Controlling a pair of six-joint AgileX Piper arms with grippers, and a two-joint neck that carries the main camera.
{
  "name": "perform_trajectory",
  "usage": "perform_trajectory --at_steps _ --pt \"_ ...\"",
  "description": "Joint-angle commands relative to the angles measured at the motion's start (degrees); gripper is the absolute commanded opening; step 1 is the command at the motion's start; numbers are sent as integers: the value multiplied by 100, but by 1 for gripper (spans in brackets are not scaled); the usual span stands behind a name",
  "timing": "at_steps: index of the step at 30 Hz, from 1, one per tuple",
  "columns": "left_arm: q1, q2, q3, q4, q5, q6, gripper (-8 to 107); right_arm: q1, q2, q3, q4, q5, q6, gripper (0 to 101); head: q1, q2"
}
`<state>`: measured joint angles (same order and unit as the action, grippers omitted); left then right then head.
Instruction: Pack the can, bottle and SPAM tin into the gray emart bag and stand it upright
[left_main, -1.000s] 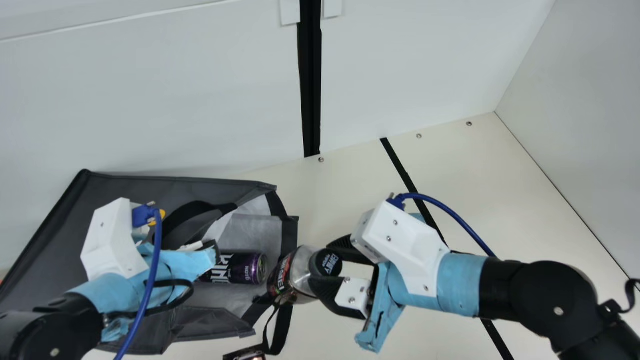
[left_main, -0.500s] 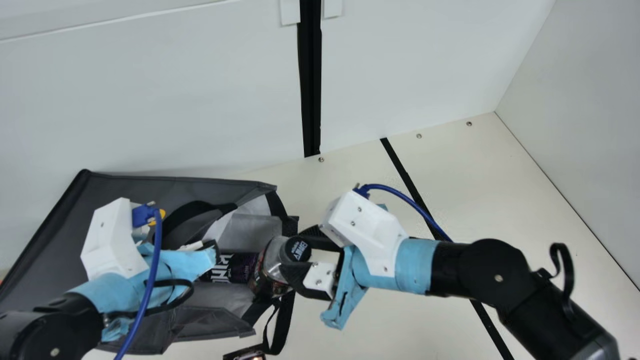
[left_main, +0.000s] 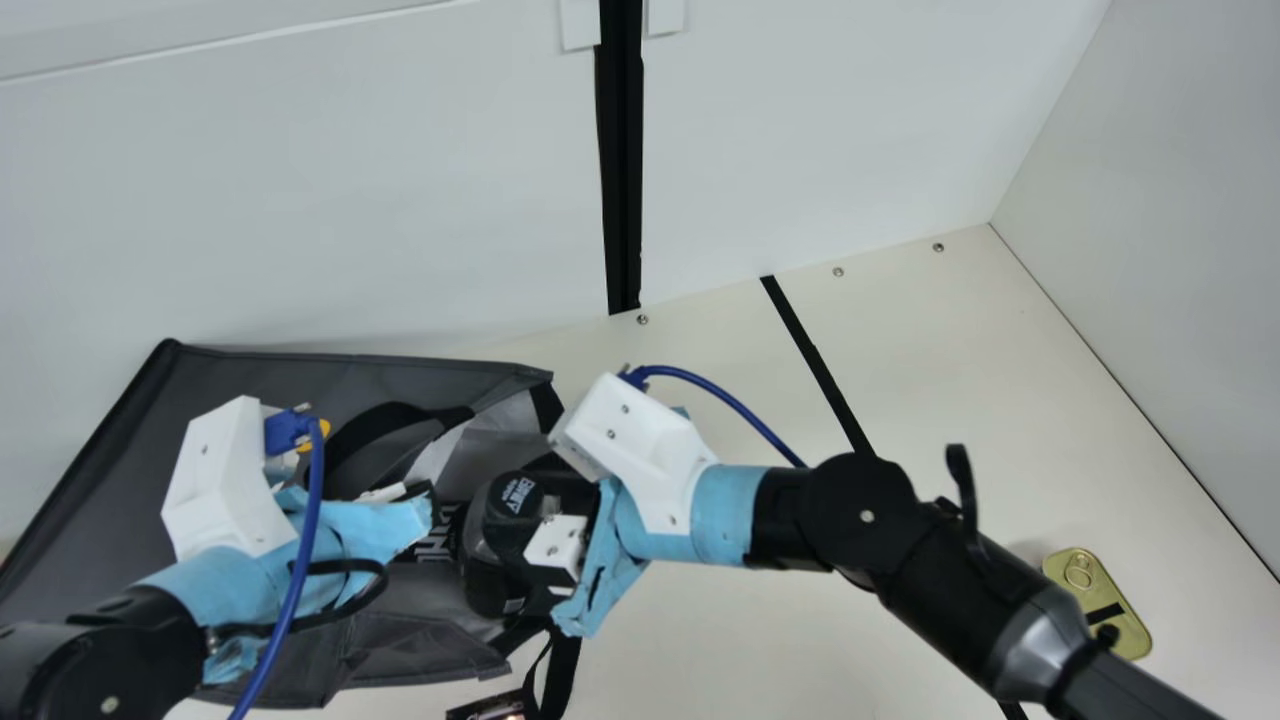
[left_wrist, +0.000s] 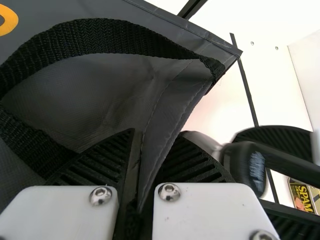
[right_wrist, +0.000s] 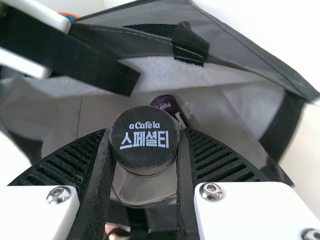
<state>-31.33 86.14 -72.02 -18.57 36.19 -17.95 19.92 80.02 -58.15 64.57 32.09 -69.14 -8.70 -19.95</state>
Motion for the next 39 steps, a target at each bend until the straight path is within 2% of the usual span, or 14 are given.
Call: perform_trajectory --at_steps 1,15,23,33,39 --pt "0 0 0 0 0 0 -8 72 141 -39 130 -83 -86 0 -130 -5" --pt "0 0 0 0 0 0 -8 233 1015 -285 952 -434 -845 0 -130 -5" --pt "0 0 0 0 0 0 -8 223 1467 -503 1204 -482 -1130 0 -130 -5" --pt "0 0 0 0 0 0 -8 319 1808 -714 1350 -509 -1187 0 -130 -5" --pt "0 0 0 0 0 0 -8 334 1869 -768 1311 -495 -1162 20 -130 -5"
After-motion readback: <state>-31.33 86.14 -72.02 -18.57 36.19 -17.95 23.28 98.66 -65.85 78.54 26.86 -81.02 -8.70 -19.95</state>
